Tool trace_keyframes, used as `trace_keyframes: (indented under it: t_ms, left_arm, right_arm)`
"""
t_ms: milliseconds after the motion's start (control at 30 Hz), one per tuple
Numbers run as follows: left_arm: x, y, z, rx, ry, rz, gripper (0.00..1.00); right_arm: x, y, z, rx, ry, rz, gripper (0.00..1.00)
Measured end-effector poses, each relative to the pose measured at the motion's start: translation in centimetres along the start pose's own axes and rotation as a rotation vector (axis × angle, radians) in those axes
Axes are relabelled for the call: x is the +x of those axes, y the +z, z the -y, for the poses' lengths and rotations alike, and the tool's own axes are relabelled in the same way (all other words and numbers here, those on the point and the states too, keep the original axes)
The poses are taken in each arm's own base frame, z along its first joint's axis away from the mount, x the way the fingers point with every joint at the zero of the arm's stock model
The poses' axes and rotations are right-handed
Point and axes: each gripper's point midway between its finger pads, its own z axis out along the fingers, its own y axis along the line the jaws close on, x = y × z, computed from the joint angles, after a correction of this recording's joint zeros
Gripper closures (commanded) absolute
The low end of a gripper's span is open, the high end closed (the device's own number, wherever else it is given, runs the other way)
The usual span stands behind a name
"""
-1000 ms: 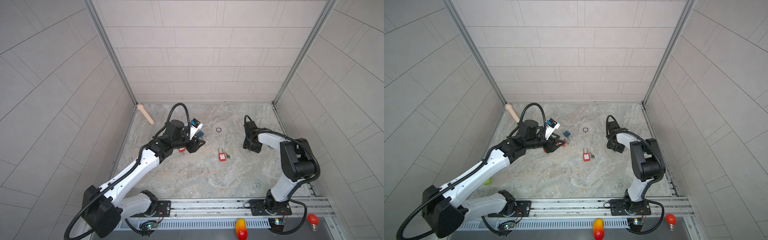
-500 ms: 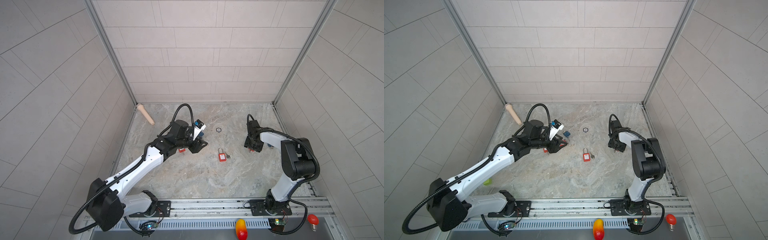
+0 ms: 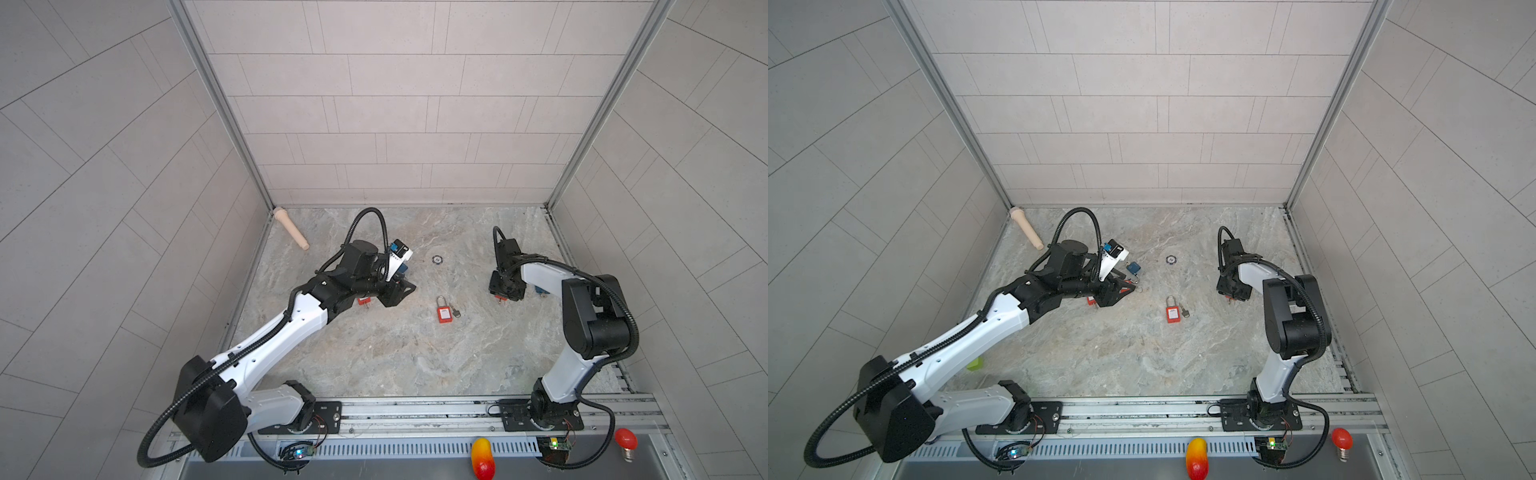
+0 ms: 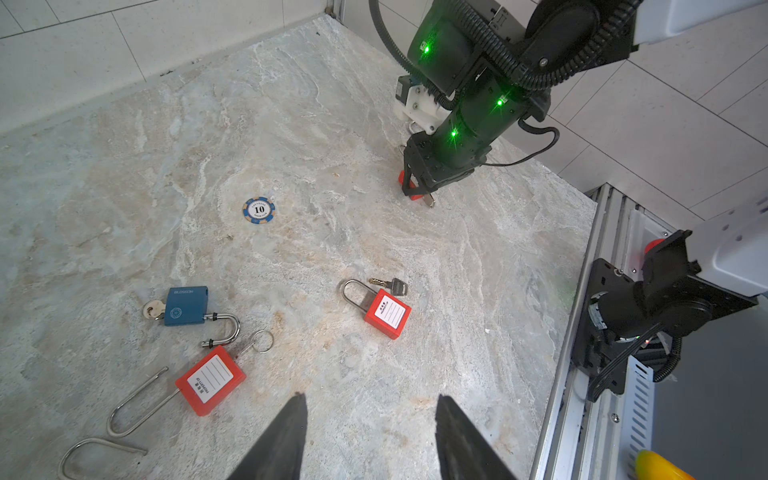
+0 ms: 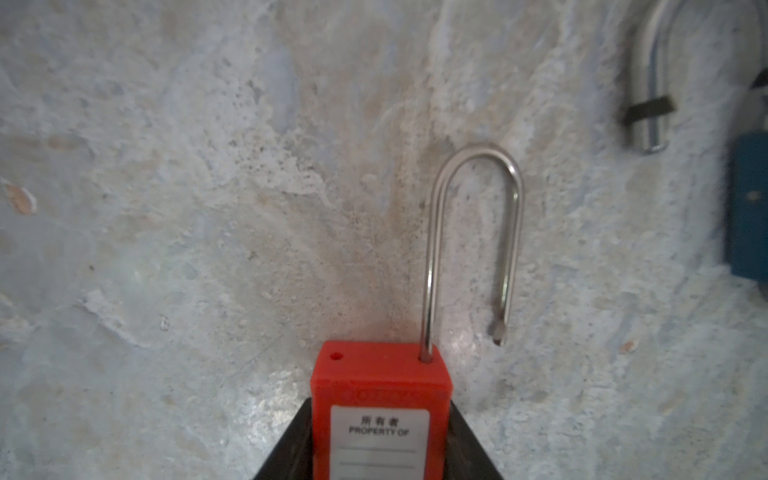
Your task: Lock with the key
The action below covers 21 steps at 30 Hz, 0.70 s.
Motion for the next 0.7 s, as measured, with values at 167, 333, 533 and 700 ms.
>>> trace_keyframes:
  t_ms: [167, 333, 533, 700]
  left_arm:
    - [0.0, 0.0, 0.1, 0.003, 0.002, 0.0, 0.45]
    - [-0.1, -0.1, 0.1, -0.002, 0.012, 0.005, 0.45]
    - [-1.3, -1.3, 0.0, -0.042, 0.108, 0.066, 0.44]
    - [-2.1, -2.9, 0.9, -0.019, 0.269, 0.201, 0.38]
  right_arm:
    - [1.3, -0.6, -0.3, 0.001, -0.092, -0.027, 0.64]
    - [2.0, -2.9, -1.8, -0.028, -0.231, 0.004, 0.67]
    - [2.4, -10.3, -6.8, -0.211, -0.524, 0.202, 0.67]
    - [7.1, -16.9, -11.6, -0.478, -0.931, 0.321, 0.68]
